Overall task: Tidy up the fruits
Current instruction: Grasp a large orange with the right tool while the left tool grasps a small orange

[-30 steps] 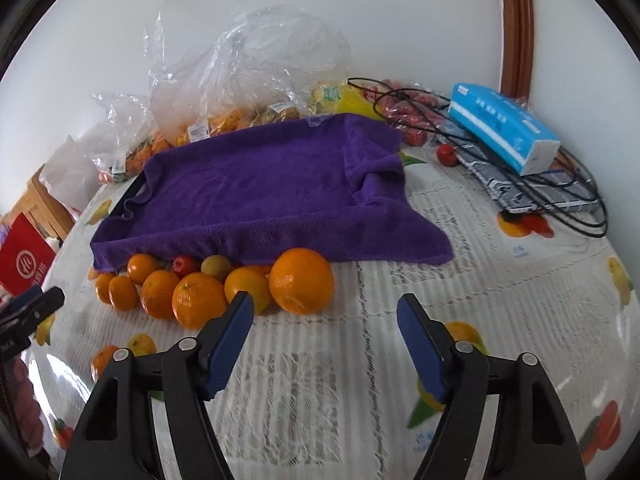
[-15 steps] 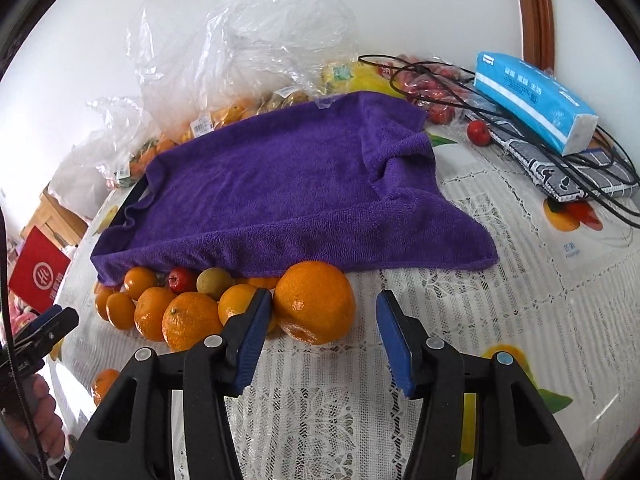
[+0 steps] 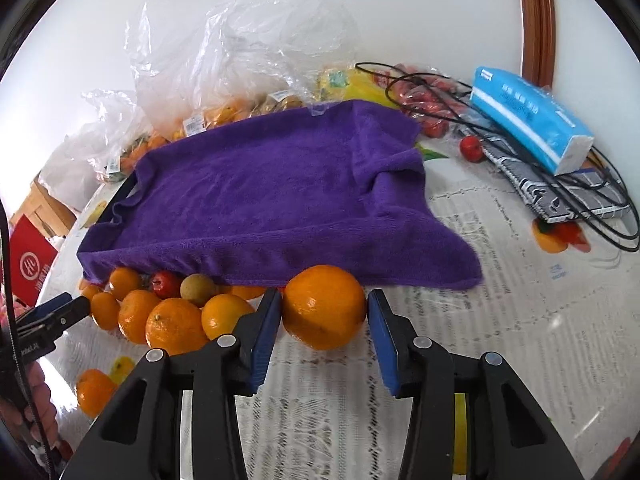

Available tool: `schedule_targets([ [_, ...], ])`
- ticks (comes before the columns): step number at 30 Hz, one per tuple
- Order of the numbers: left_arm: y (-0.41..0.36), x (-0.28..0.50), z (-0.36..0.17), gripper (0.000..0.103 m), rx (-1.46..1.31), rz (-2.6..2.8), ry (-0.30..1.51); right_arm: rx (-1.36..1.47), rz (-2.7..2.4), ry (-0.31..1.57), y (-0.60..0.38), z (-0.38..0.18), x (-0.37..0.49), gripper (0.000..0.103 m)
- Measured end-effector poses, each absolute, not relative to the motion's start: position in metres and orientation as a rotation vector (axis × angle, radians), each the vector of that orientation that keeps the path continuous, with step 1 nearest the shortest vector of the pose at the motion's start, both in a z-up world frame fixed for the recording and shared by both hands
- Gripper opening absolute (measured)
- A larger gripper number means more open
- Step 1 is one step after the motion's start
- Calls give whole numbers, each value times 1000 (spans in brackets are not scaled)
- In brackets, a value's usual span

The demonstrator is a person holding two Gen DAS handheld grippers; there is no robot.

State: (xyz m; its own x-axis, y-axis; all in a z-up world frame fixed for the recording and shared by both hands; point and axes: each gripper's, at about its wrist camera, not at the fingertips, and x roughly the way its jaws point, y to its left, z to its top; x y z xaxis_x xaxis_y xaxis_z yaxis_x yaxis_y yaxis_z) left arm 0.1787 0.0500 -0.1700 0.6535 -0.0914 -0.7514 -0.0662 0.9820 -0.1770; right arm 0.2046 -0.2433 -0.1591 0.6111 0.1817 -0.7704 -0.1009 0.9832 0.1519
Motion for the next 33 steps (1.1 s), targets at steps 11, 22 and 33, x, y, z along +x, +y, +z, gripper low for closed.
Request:
schedule_targets([
  [11,34,189,-176,49,-122,-20,878,62,143,919,-242,-175,213,44],
  [22,41,184,-172,36,-155,-38,864,74,124,894,-246,-167,197,44],
  [33,39,182,-173,31,-177,-73,885,50,108,882,-238,-153,184,44],
])
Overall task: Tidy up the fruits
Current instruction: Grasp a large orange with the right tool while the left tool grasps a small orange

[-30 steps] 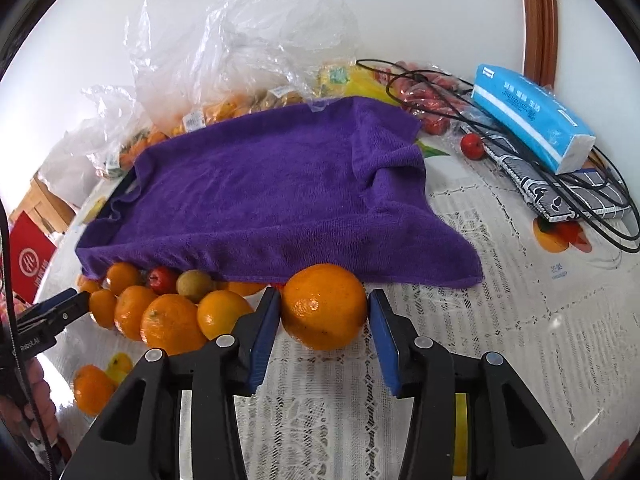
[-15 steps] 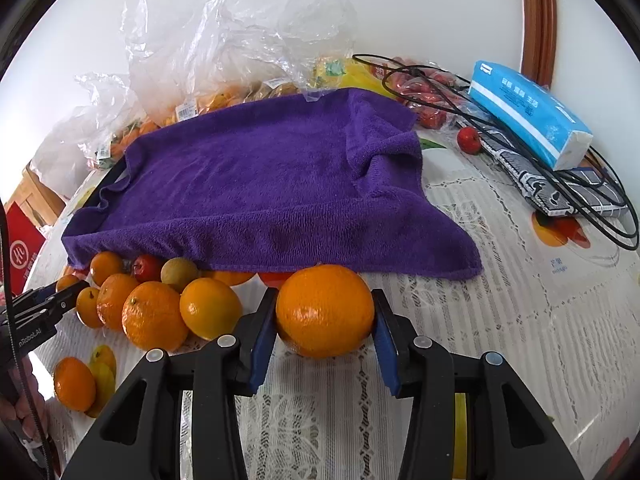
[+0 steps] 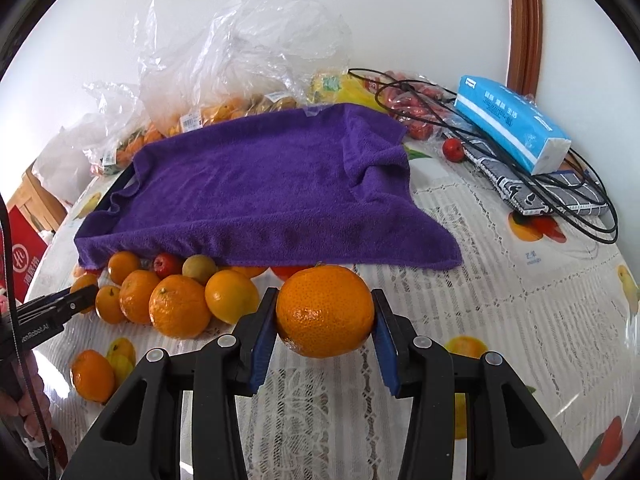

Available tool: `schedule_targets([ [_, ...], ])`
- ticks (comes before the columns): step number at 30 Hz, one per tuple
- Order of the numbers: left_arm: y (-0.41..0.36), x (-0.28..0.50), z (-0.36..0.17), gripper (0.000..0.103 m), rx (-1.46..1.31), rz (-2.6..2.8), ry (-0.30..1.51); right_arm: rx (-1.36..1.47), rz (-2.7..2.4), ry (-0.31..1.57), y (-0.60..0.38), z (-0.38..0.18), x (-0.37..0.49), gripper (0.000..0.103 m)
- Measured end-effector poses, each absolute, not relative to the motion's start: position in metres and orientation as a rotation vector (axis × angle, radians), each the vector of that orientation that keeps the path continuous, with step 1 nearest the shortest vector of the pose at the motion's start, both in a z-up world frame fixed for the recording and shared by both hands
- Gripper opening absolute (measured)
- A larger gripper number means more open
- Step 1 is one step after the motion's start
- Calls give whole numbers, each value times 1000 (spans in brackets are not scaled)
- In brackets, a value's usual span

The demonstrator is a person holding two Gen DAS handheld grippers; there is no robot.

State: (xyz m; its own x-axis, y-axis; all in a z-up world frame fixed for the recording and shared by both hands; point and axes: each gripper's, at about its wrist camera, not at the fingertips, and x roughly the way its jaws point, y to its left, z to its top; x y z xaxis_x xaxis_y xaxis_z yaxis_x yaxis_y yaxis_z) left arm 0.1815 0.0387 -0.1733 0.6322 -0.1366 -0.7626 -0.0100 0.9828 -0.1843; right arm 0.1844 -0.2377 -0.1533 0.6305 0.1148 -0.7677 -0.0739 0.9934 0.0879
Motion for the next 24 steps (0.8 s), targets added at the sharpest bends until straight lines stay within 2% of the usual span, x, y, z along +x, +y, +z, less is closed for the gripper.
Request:
schedule_targets([
  [9,36,181,-173,31,-147,-60,864,40,109,883,-235,-155,176,44],
  [24,31,167,-139,31,-152,-100,813,50,94,820,-242,-124,172,44],
])
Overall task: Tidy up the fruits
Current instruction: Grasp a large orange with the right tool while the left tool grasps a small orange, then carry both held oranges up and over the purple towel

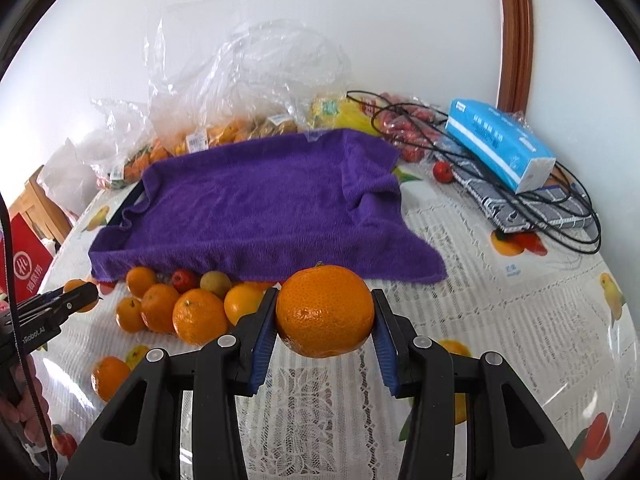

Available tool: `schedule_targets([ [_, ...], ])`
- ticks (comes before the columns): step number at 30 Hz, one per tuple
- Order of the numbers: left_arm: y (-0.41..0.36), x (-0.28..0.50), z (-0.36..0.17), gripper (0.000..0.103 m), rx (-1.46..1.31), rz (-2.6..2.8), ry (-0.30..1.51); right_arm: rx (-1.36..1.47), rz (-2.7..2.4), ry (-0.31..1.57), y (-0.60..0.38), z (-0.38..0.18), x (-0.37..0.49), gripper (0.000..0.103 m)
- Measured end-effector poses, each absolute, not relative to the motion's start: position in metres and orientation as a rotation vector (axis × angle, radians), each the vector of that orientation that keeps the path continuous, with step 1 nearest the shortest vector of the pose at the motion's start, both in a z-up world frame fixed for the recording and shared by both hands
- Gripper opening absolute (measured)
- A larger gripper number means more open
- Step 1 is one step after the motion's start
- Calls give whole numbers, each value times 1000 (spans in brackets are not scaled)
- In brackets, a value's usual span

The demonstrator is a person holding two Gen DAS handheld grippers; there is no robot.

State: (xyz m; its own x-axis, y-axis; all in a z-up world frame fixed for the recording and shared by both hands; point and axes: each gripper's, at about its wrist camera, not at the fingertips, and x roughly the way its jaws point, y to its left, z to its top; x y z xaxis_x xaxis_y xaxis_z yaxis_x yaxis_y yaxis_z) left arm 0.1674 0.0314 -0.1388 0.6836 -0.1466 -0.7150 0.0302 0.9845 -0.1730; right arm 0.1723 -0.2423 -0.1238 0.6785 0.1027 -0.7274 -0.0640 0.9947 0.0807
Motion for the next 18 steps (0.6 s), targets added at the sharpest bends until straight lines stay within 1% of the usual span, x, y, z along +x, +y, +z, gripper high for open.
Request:
schedule_targets([
  [10,26,173,-113,31,-162,-115,779,59,110,770,-237,-100,182,44],
  [18,27,196,-94,31,-162,-103,737,53,133,724,-227,-83,208,44],
])
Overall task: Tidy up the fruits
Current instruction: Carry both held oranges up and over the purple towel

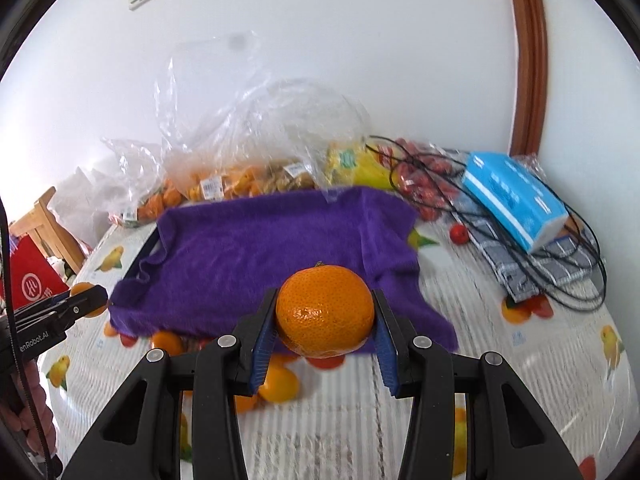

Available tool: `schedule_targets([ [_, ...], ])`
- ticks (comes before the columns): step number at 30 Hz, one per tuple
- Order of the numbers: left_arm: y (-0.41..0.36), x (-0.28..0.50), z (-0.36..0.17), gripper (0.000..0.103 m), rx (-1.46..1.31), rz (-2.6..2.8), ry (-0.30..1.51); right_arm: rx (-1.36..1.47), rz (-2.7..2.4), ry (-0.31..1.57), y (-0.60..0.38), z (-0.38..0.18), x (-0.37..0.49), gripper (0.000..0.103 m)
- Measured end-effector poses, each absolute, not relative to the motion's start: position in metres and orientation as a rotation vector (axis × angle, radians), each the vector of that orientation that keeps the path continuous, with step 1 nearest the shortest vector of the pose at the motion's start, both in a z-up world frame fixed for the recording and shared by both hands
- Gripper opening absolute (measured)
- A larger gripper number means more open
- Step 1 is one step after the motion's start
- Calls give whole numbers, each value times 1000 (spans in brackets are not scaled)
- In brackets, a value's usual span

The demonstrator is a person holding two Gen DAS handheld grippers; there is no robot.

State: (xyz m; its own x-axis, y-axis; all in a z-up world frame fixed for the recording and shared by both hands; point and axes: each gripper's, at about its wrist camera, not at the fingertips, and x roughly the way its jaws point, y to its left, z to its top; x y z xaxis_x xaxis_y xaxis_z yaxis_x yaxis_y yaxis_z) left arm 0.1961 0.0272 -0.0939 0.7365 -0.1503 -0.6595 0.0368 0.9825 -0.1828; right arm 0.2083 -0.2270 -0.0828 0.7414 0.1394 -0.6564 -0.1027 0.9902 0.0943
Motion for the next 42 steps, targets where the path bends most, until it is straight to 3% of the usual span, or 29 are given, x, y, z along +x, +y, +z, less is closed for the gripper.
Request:
schedule_targets([
  [19,37,278,-100,31,-200,-105,693,33,167,691,-197,-79,293,44],
  [28,48,285,-138,31,-214,-64,746,60,181,764,-201,-118,307,44],
  [42,45,287,-145,31,-194,-54,741,57,176,793,-203,-133,313,44],
])
